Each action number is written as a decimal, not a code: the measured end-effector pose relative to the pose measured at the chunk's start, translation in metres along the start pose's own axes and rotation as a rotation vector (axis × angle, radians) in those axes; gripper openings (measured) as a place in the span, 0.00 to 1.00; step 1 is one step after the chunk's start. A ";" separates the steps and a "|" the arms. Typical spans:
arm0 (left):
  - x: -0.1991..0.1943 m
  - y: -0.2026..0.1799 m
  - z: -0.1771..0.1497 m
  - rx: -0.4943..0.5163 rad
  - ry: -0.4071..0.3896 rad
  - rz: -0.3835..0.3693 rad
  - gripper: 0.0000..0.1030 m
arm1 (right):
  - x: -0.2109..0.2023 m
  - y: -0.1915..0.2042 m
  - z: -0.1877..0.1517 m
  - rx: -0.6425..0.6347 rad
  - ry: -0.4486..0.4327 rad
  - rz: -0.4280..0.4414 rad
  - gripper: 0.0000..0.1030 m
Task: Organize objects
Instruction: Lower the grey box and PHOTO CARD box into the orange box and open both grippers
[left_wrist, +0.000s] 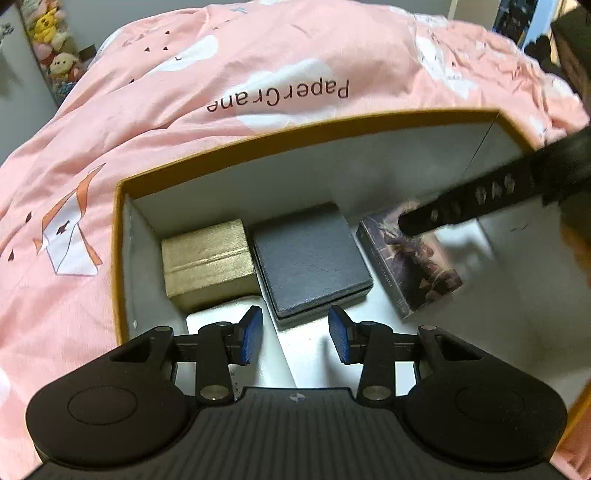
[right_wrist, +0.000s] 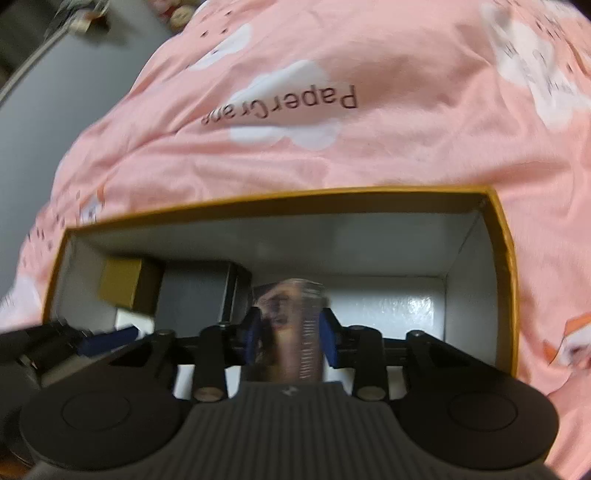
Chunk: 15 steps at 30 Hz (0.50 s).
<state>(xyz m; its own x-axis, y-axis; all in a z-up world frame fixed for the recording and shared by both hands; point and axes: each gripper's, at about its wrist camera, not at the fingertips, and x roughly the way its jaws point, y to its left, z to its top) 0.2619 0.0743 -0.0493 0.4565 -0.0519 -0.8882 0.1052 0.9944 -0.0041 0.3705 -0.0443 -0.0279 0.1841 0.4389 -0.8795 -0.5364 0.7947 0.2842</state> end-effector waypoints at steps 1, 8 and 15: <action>-0.002 -0.003 0.001 -0.001 -0.004 0.000 0.46 | -0.001 0.003 -0.001 -0.029 0.004 -0.009 0.44; -0.017 -0.009 -0.011 -0.062 -0.058 -0.004 0.47 | 0.006 0.026 -0.019 -0.294 0.138 -0.037 0.52; -0.014 -0.013 -0.018 -0.079 -0.073 0.022 0.46 | 0.019 0.047 -0.045 -0.563 0.168 -0.130 0.52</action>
<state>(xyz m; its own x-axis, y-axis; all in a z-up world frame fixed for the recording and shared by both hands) 0.2385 0.0634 -0.0455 0.5214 -0.0340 -0.8527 0.0262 0.9994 -0.0239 0.3119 -0.0172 -0.0484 0.1696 0.2445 -0.9547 -0.8803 0.4730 -0.0352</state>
